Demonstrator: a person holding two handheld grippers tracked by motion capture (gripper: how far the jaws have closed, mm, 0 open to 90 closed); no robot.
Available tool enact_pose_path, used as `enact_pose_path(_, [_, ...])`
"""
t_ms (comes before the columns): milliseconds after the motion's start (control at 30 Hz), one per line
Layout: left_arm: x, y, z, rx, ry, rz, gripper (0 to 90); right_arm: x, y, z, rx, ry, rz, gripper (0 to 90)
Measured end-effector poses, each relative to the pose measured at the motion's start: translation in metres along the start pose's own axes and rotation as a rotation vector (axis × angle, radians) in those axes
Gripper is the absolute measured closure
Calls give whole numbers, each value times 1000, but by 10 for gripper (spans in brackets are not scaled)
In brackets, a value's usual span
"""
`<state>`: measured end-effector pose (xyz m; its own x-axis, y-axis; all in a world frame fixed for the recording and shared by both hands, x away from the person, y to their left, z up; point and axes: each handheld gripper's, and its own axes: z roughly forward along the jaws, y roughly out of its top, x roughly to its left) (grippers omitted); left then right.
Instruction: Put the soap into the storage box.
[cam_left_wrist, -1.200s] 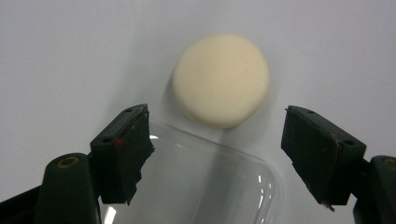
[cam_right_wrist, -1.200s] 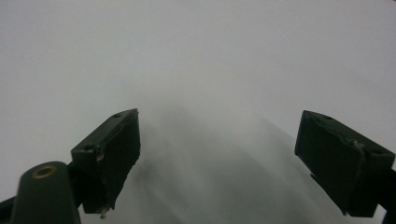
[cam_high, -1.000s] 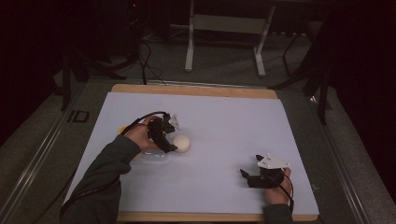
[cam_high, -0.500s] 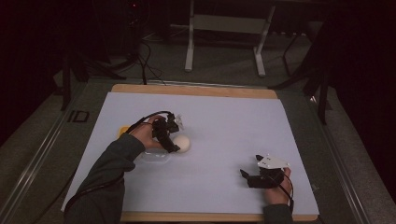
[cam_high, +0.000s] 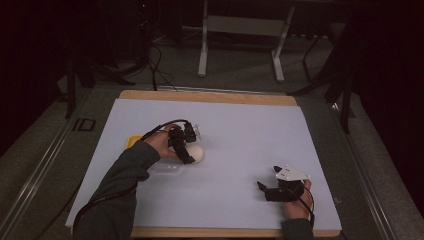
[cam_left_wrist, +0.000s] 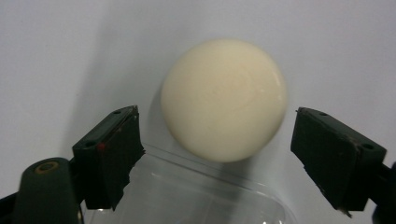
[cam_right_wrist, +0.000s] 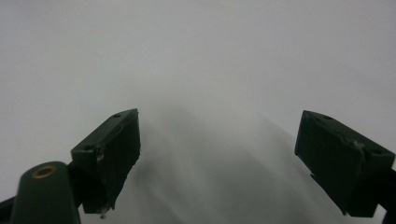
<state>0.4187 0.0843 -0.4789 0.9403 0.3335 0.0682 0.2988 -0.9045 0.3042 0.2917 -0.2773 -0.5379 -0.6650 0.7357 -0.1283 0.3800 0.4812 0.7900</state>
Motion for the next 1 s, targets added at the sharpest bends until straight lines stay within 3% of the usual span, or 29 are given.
enact_pose_path(300, [3,7,9,33,-22,-15,166,0,0,0,-1,1,1,140])
enact_pose_path(1000, [2,18,24,86,-50,-1,232,0,0,0,1,1,2,140])
